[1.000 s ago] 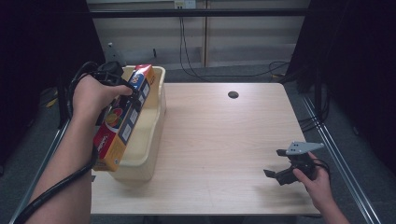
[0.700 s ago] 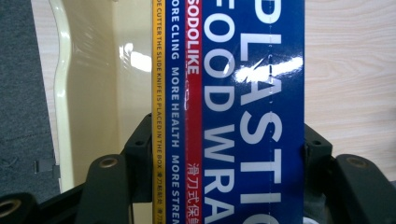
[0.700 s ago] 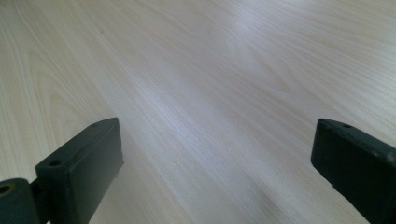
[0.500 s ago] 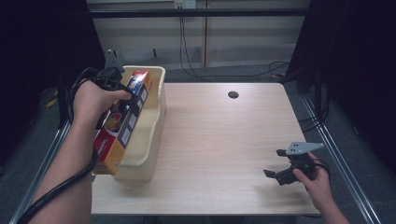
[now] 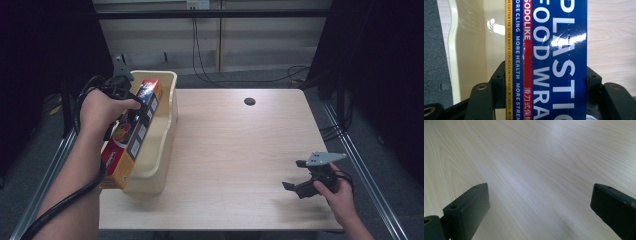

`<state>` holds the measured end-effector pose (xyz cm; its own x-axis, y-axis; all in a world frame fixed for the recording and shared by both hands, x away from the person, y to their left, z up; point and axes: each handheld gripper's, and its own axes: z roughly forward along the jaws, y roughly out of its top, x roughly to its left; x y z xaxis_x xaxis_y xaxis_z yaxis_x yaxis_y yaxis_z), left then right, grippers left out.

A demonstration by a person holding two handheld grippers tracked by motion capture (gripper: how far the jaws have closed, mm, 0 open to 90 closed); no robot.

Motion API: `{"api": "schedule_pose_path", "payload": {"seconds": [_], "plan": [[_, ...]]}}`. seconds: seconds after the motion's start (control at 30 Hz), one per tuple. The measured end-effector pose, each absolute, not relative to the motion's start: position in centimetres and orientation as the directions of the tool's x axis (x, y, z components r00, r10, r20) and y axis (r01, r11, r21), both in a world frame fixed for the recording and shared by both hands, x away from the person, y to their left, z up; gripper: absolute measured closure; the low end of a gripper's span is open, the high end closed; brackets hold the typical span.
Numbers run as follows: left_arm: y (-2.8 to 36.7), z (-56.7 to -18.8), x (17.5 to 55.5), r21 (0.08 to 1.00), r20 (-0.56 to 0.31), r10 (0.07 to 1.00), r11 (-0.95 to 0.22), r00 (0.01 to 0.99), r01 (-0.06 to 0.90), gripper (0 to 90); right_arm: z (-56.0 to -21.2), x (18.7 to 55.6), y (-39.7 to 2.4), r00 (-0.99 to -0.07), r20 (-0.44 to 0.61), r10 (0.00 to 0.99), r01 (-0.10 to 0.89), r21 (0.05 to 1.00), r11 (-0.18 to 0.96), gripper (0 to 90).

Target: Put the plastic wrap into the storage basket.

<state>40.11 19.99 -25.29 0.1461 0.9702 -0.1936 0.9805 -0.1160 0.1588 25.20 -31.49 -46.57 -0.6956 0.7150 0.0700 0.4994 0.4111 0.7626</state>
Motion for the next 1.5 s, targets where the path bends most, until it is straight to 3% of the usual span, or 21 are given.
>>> {"api": "schedule_pose_path", "payload": {"seconds": [1.5], "plan": [[20.1,-29.0,40.7,0.126,-0.215,0.968,-0.104,0.13,0.986,39.8,-46.6,25.2,-31.4,-0.697,0.065,0.714,0.495,0.764,0.414,2.2]]}}
